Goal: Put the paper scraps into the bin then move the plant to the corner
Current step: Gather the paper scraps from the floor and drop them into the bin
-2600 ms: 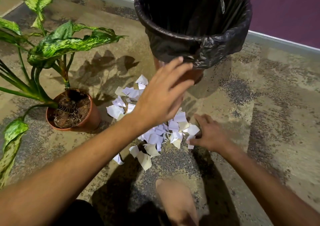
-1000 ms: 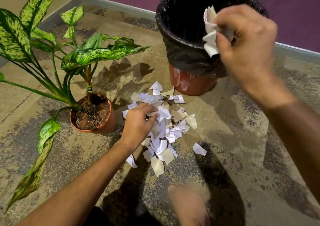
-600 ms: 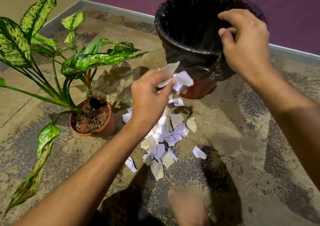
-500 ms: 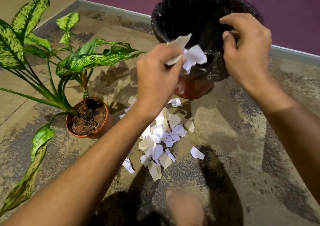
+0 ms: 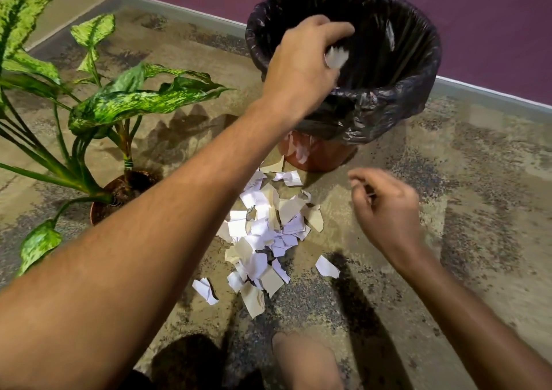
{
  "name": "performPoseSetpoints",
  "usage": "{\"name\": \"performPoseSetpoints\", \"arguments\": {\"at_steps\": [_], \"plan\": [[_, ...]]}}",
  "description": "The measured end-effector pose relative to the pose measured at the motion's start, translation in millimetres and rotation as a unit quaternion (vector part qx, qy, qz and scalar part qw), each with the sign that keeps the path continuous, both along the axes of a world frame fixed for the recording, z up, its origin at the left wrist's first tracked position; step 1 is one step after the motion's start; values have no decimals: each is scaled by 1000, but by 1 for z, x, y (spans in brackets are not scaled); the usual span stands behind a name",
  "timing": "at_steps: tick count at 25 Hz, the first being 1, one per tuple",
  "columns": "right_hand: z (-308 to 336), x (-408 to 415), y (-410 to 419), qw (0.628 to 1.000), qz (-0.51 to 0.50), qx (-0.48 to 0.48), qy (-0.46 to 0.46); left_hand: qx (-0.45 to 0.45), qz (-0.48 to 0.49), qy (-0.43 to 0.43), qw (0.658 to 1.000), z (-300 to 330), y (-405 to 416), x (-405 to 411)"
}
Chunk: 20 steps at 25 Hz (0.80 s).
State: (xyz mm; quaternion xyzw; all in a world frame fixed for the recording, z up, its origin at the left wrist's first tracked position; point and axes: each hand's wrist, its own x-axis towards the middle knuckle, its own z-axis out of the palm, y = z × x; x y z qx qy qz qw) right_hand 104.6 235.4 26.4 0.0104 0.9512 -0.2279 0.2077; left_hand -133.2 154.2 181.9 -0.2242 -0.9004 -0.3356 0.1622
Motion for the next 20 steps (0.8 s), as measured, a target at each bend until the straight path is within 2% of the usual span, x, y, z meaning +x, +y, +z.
{"name": "performPoseSetpoints", "arguments": {"at_steps": [2,3,5,7,9,11,14,17,20], "plan": [[22,-59,42,978,-59,3,203,-11,-10,-7,1000,-8,-4,7],[28,-78,63,965,-112,18,236,-4,-13,3,1000,-11,-7,12],[16,-80,80,981,-65,88,161,26,-25,59,998,-17,-16,26],[-25,-59,72,993,-26,109,50,49,-40,117,991,-27,-28,47],[-52,-50,72,993,8,108,-55,52,-63,117,990,-49,-46,74],[-66,-53,74,990,-6,97,-99,33,-70,51,996,-83,-69,112],[-79,-49,54,992,12,70,-100,-69,-23,-156,985,-134,-102,168],[-82,-57,34,995,52,62,-58,-182,39,-347,919,-172,-121,185],[-79,-60,7,996,86,29,-28,-237,105,-468,845,-193,-135,183]]}}
